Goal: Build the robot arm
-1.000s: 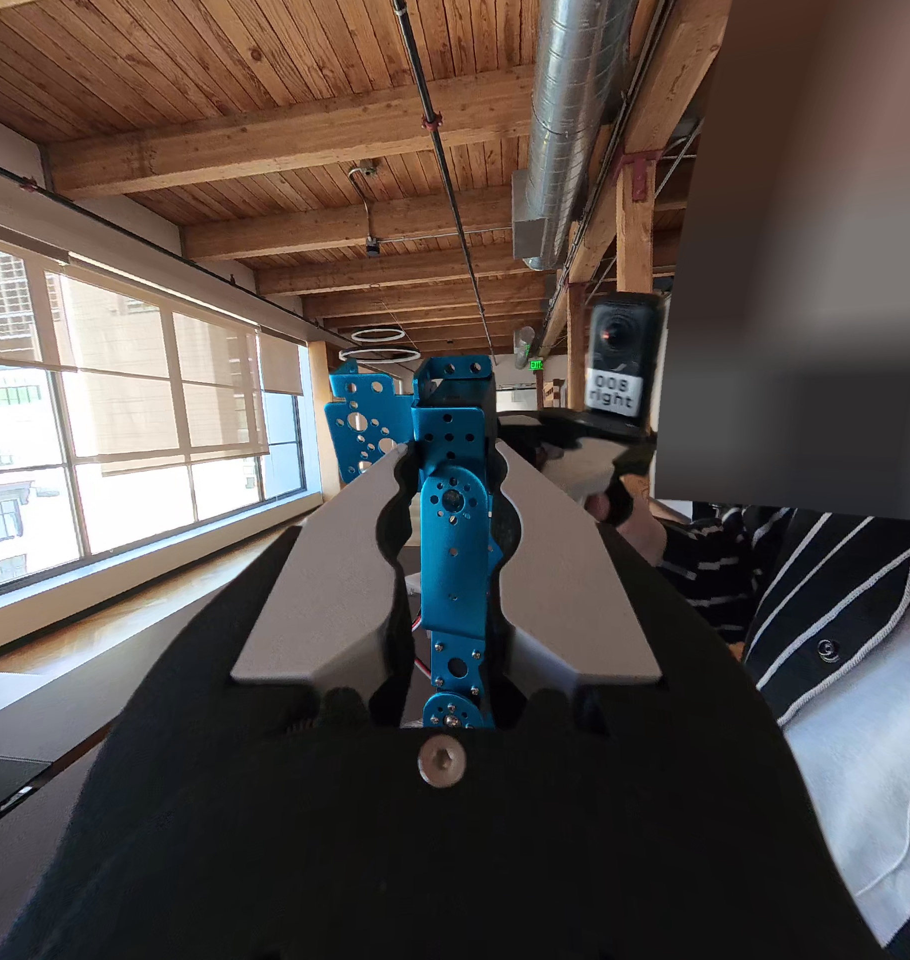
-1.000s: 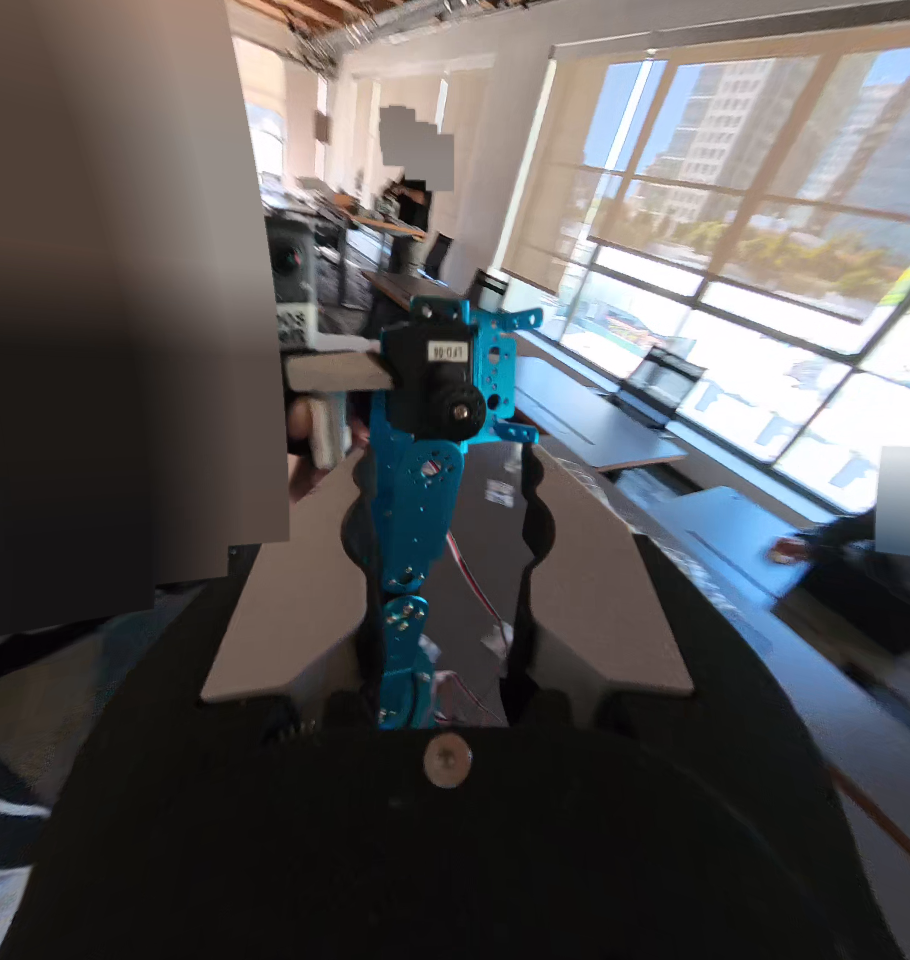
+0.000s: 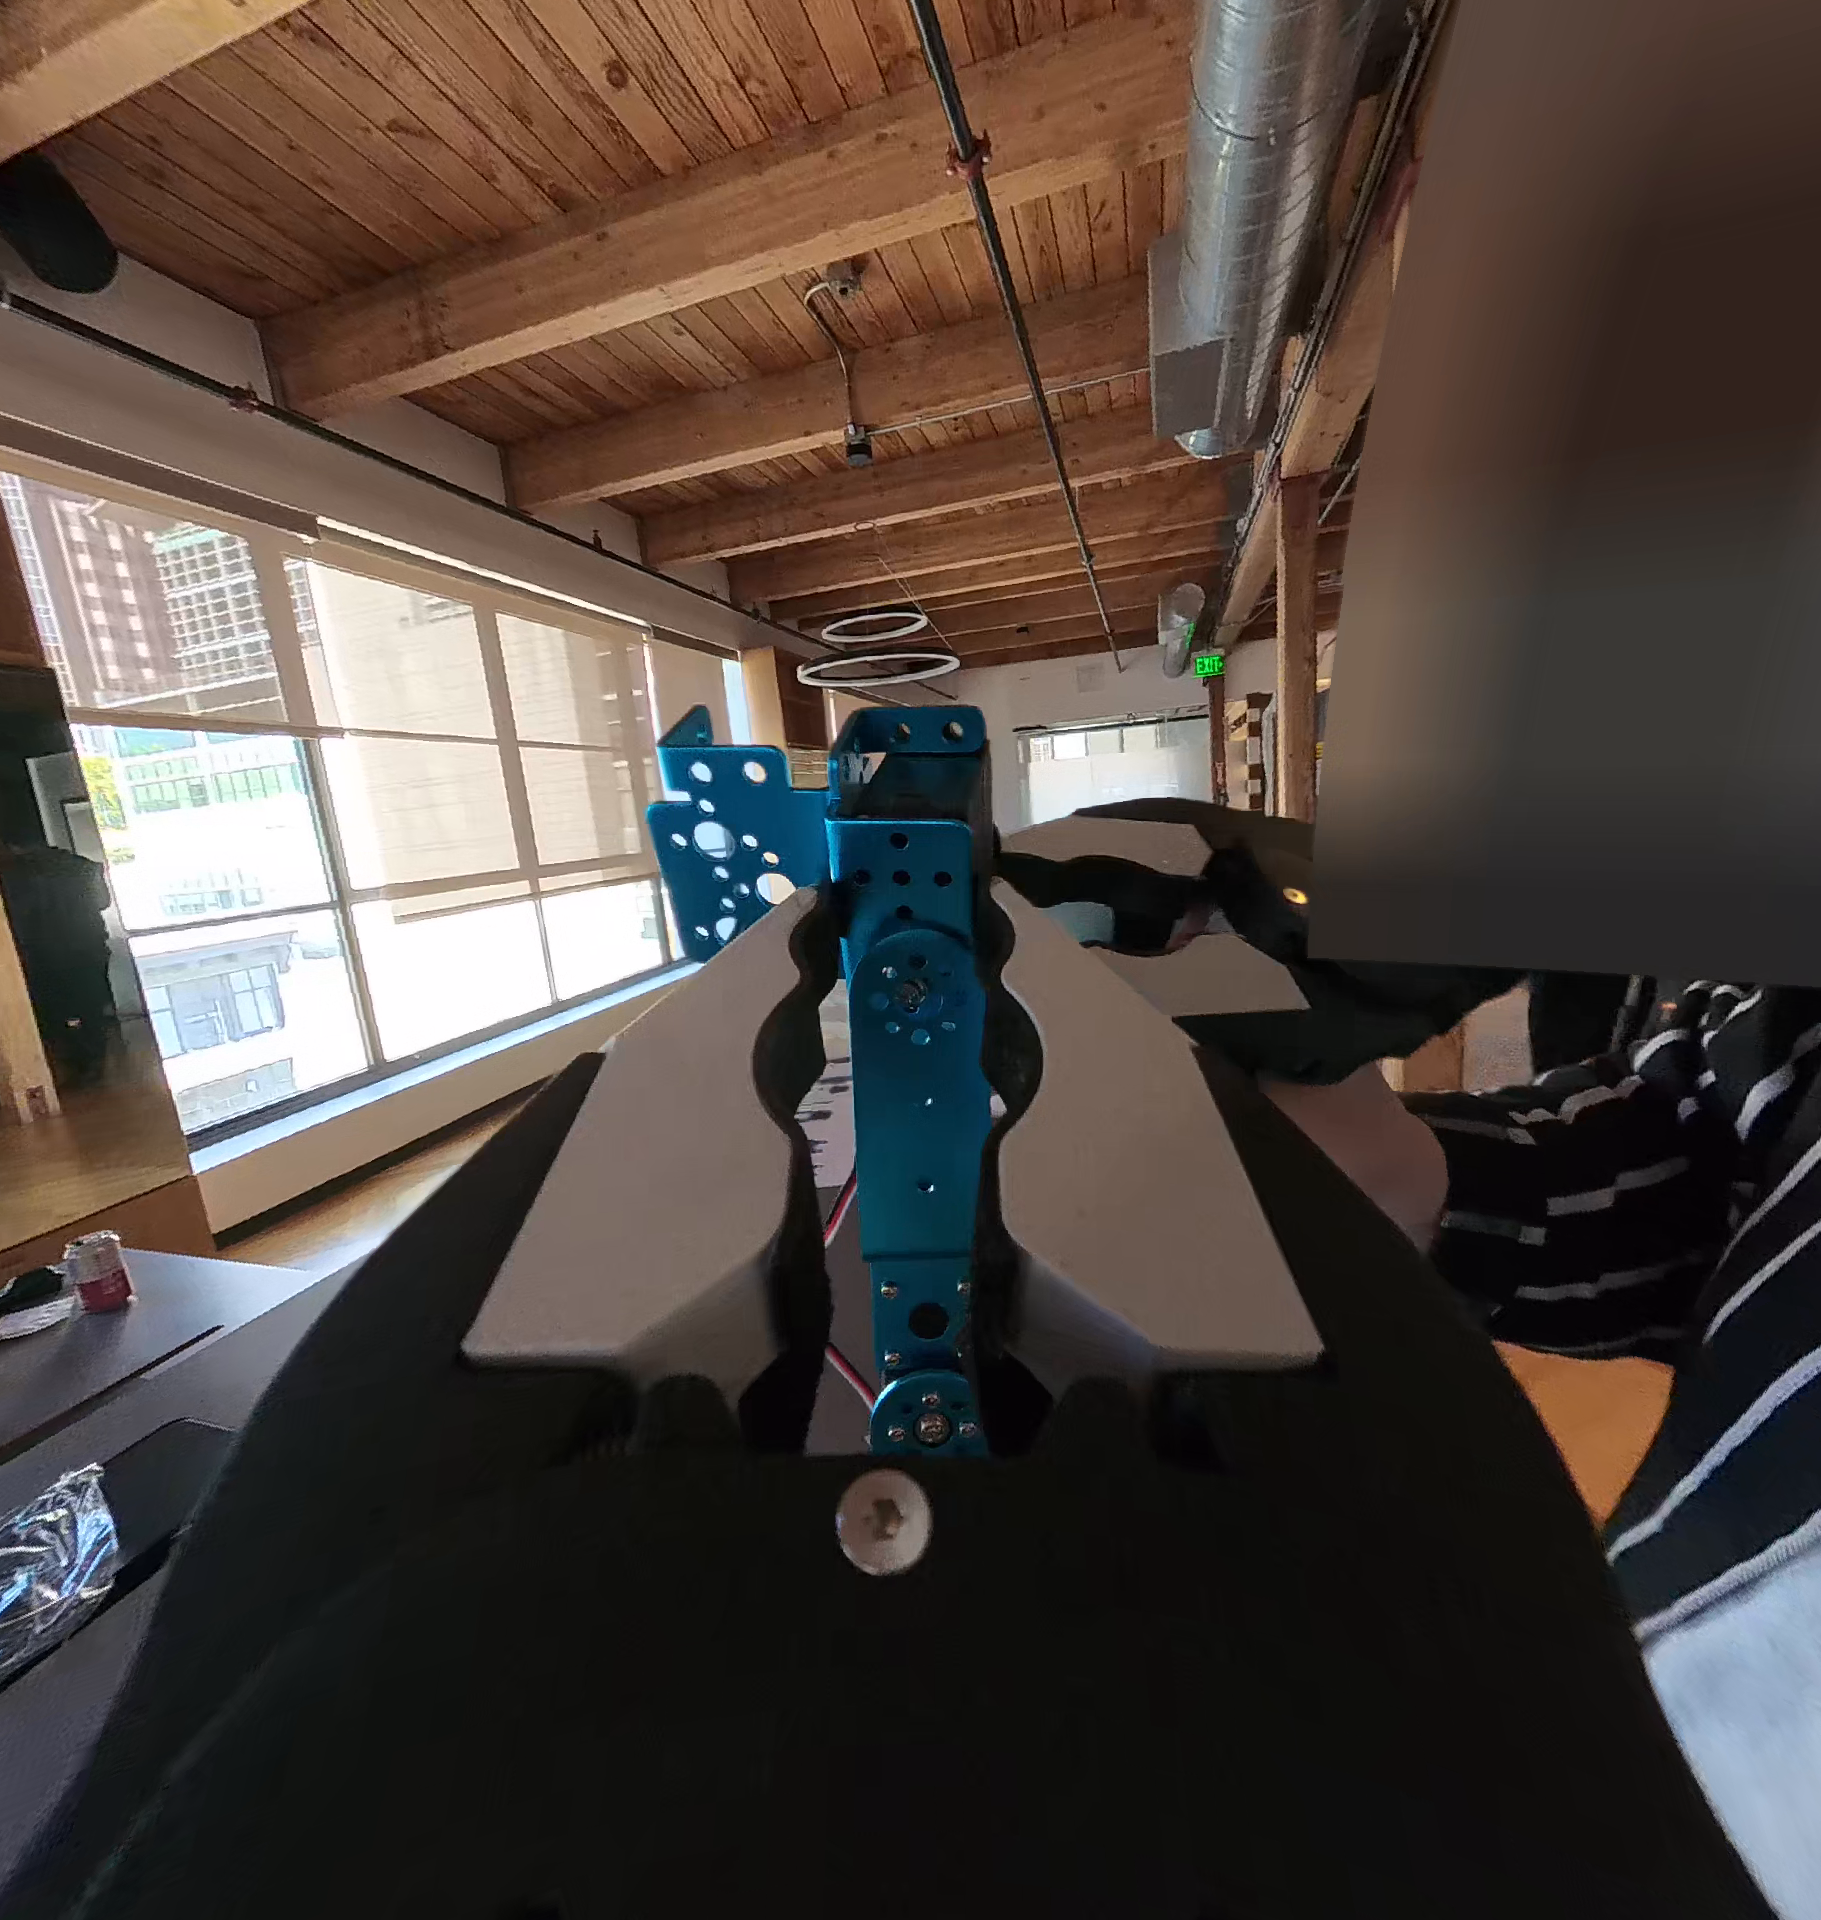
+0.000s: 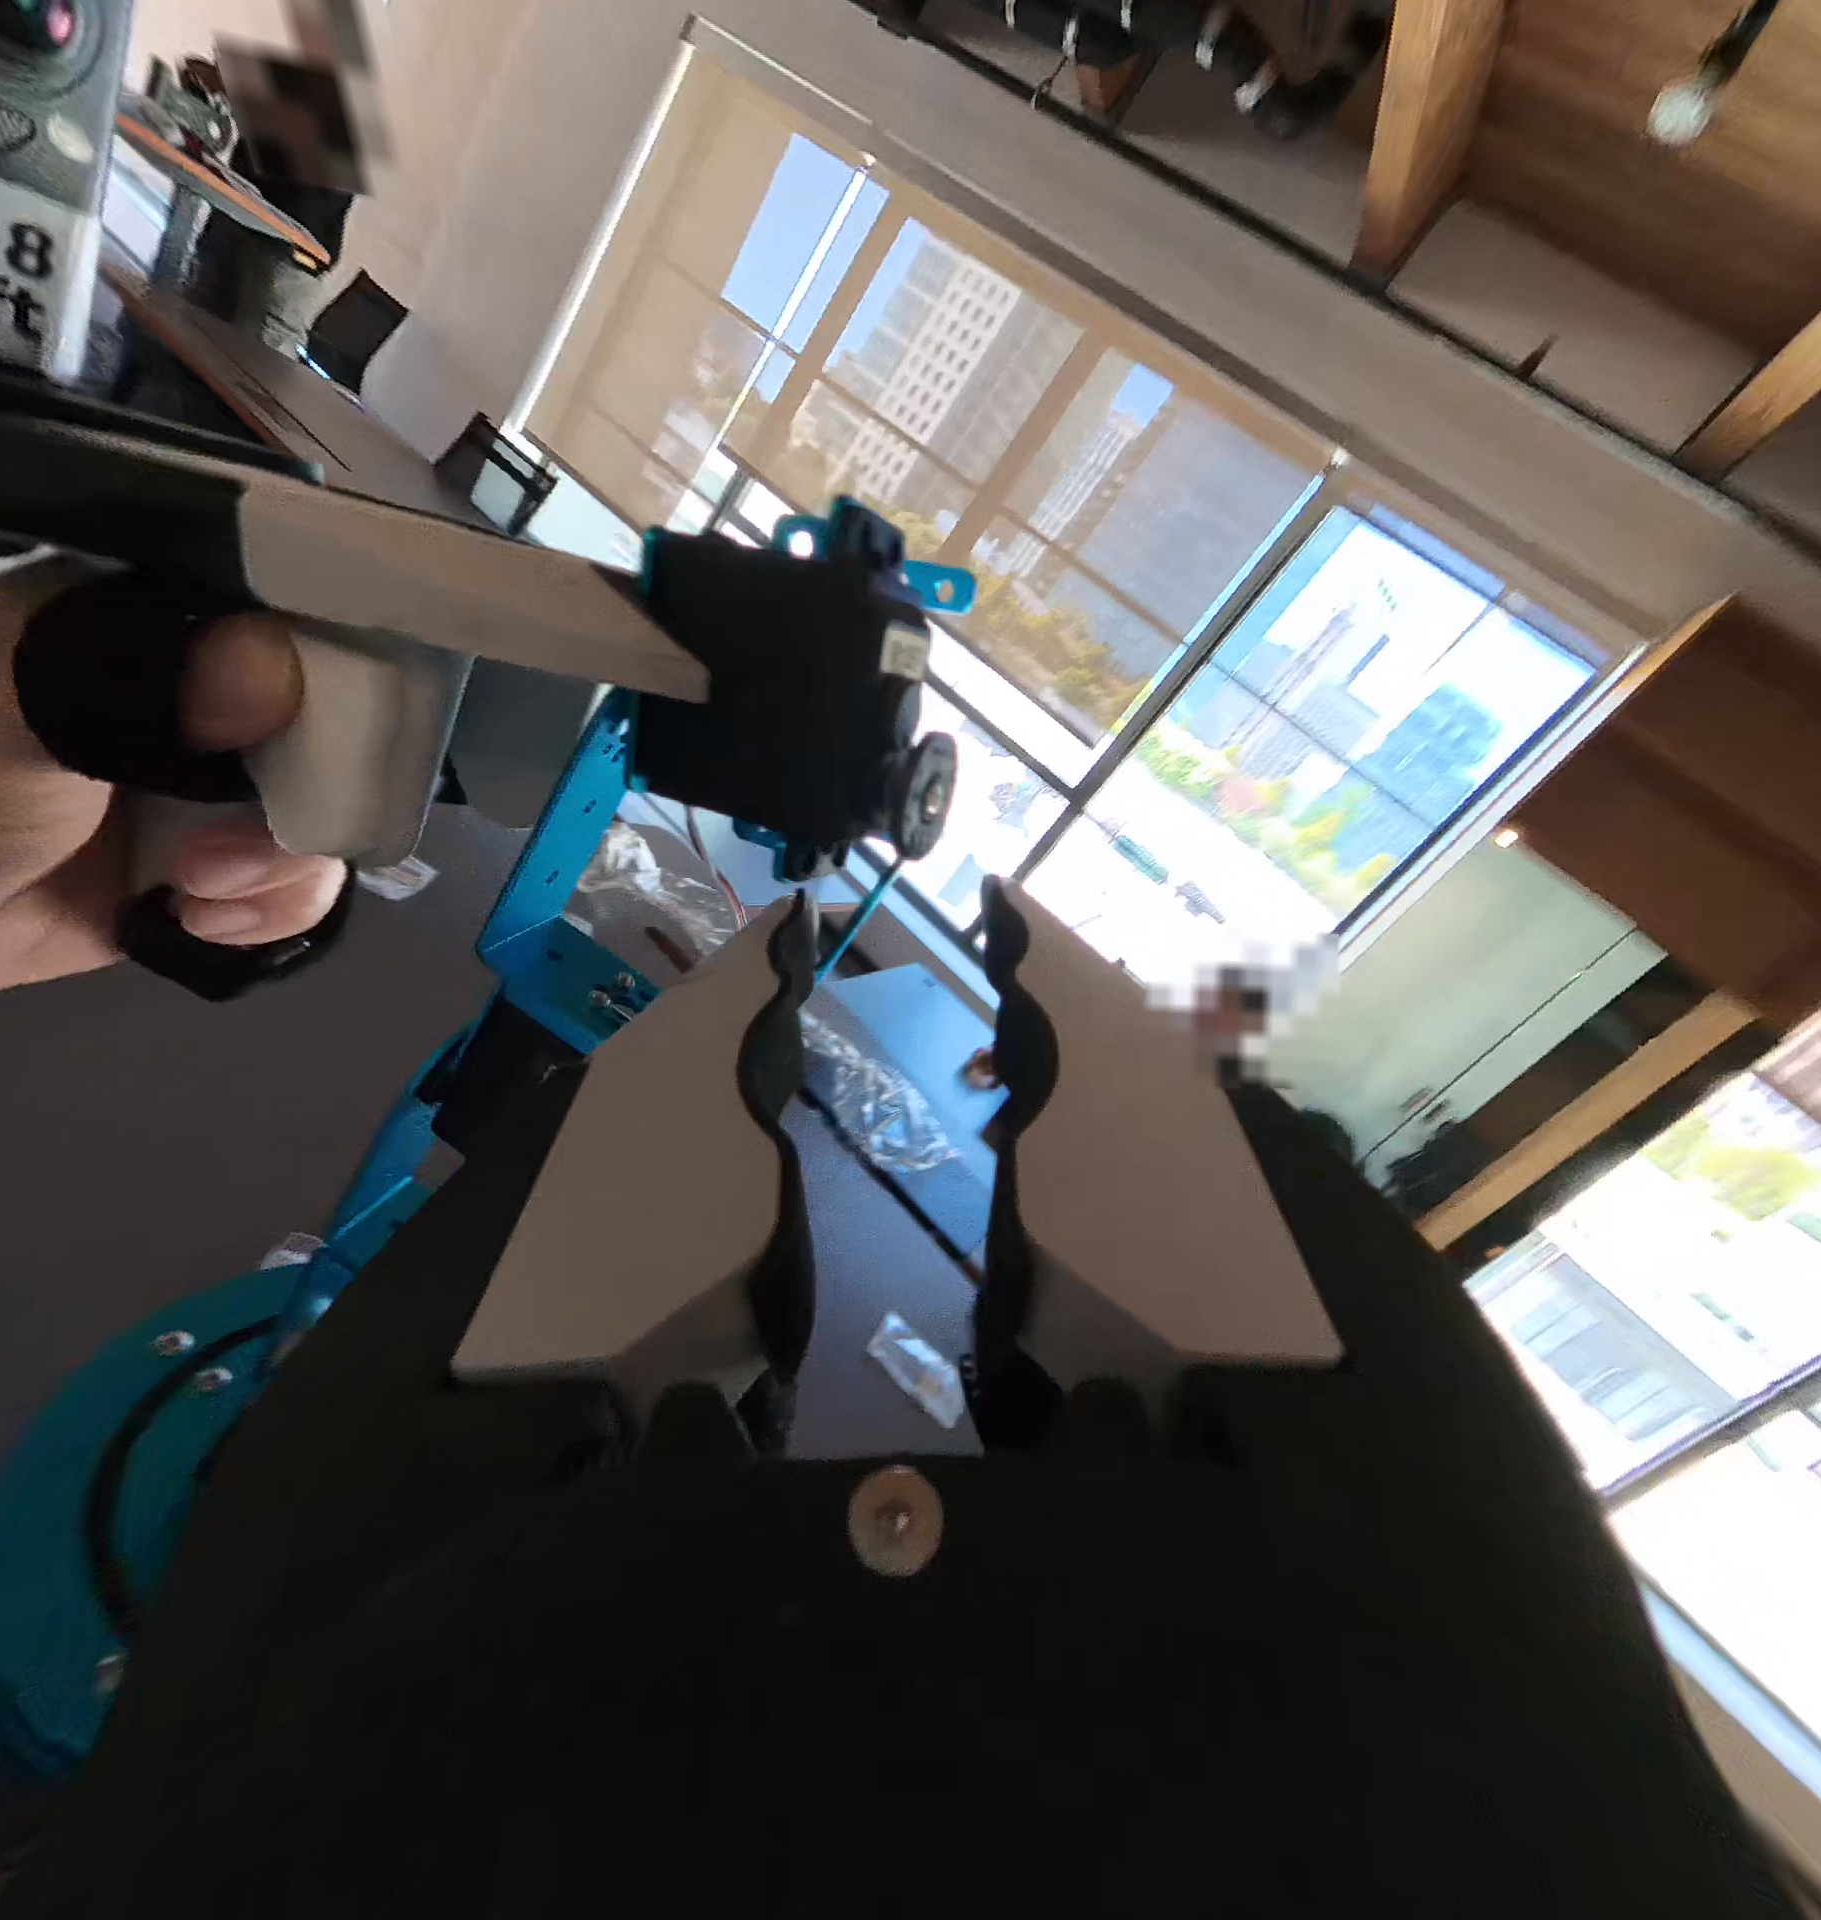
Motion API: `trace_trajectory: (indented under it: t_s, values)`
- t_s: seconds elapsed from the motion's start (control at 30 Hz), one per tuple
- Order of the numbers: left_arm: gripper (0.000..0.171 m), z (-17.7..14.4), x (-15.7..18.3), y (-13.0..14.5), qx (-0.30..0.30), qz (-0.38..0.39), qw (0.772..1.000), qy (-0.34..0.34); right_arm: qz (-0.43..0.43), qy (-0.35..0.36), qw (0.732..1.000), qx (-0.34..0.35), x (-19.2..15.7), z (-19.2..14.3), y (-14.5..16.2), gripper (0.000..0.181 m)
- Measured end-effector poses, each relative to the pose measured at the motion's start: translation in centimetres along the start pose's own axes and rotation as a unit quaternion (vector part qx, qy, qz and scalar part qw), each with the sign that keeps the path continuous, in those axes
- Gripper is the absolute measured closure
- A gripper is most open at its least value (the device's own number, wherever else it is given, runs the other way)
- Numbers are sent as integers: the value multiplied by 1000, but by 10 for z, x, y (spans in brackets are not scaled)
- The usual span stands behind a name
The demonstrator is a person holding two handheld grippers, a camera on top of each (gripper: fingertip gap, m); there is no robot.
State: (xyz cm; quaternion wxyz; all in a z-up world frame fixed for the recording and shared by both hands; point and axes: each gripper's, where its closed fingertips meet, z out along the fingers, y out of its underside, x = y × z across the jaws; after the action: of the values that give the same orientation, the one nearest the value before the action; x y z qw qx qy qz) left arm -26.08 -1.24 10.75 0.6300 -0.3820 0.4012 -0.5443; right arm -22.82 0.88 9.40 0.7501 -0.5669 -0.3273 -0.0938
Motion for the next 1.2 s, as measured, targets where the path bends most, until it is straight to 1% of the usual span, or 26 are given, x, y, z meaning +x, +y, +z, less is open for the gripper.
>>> trace_trajectory:
  t_s: [0.03, 0.1, 0.3, 0.47, 0.63, 0.8, 0.83, 0.87, 0.9, 0.93, 1.0, 1.03, 1.1, 1.13, 1.2]
  values:
    - [149, 0, 0, 0, 0, 4, 1000, -4, -30, 7, 999, 9, -1, -1, -3, 155]
    - [148, 0, 1, 0, -2, 7, 1000, -8, -82, 26, 996, 14, -2, -2, -5, 158]
    - [149, 1, 1, 1, -6, 10, 1000, -17, -136, 43, 990, 17, -1, -2, -7, 153]
    - [148, 0, -2, 1, -9, 8, 1000, -26, -195, 51, 979, 17, -2, 1, -8, 159]
    - [148, -1, -3, 1, -5, -6, 1000, -21, -189, 46, 981, 20, -3, 1, -8, 160]
    - [147, 0, -4, 1, 3, -1, 1000, -22, -188, 46, 981, 23, -3, 1, -8, 160]
    - [142, -1, -6, 0, 7, -1, 1000, -28, -188, 45, 981, 23, -3, 2, -7, 161]
    - [132, -1, -9, -1, 14, -1, 999, -41, -188, 43, 981, 23, -4, 2, -7, 161]
    - [131, -1, -12, -2, 18, 0, 999, -49, -187, 42, 981, 24, -4, 2, -7, 161]
    - [138, -1, -10, -1, 16, -1, 999, -44, -188, 43, 981, 24, -4, 2, -8, 161]
    - [138, -1, -9, -1, 15, -7, 999, -38, -189, 44, 981, 24, -4, 2, -8, 161]
    - [136, -1, -10, -1, 15, -9, 999, -38, -190, 44, 981, 25, -4, 2, -8, 161]
    - [119, -1, -15, -4, 22, -4, 998, -56, -194, 46, 980, 25, -4, 3, -8, 161]
    - [122, -1, -16, -6, 25, 7, 998, -63, -195, 47, 979, 24, -4, 3, -8, 161]
    - [137, -1, -13, -7, 20, 27, 998, -61, -196, 48, 979, 23, -5, 4, -8, 161]
